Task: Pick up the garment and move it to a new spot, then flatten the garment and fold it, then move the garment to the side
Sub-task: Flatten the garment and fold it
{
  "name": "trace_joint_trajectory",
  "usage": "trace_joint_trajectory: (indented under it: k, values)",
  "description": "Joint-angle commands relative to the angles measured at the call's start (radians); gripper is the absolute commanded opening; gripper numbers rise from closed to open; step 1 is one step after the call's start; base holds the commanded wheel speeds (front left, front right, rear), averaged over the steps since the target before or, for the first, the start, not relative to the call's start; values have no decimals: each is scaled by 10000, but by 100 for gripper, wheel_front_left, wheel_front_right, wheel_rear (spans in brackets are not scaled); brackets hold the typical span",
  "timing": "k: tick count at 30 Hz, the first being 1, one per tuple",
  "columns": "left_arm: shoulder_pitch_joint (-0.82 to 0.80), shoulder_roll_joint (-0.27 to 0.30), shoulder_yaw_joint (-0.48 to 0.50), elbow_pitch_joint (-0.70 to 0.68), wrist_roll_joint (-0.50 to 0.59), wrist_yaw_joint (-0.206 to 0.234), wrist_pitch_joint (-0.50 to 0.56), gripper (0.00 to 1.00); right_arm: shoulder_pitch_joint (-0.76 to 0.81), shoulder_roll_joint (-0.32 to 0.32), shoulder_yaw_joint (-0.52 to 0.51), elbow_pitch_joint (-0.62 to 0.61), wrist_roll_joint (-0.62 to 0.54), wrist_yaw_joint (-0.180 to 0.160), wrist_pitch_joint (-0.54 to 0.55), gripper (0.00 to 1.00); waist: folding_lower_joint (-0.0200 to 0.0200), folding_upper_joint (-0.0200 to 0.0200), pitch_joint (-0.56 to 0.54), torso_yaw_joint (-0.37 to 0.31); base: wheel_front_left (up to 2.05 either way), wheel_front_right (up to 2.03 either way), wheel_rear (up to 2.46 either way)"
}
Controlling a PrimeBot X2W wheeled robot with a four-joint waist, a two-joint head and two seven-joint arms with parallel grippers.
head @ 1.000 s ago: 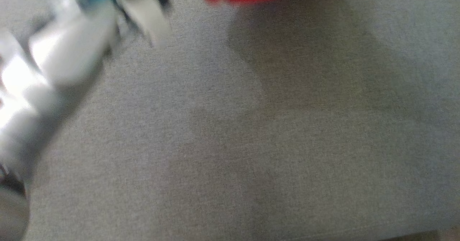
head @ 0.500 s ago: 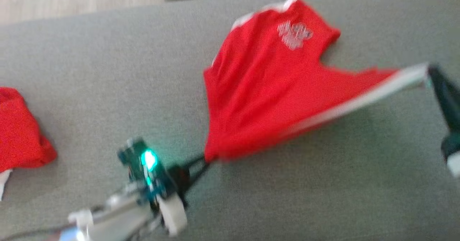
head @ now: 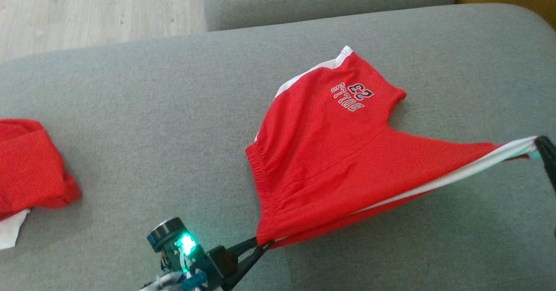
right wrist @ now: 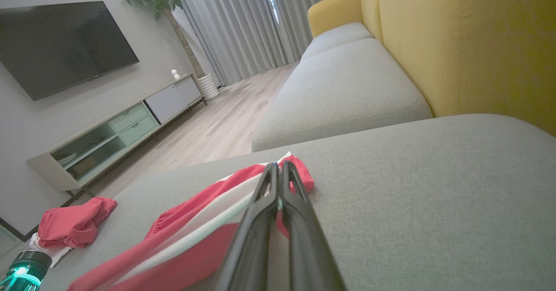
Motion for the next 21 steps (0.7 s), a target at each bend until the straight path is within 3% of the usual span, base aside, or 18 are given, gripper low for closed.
trace_joint_trajectory:
  k: [1,12,21]
  values:
    - [-339,402,443,-257,-77,75,55,0,-141,-599,-273,-238,-99,65,-66,0,1,-1,87,45,0,0,0]
    - [-2026,76,1183,-346,-385,-325,606,0,-2335,-842,-352,328,-498,65,550,0,1,-1,1488,821,0,0,0]
    - [-3837,-559,1687,782,-841,-1205,1179,0,-6105,-761,1362,1499,-972,65,2257,0,1,-1,2755,1552,0,0,0]
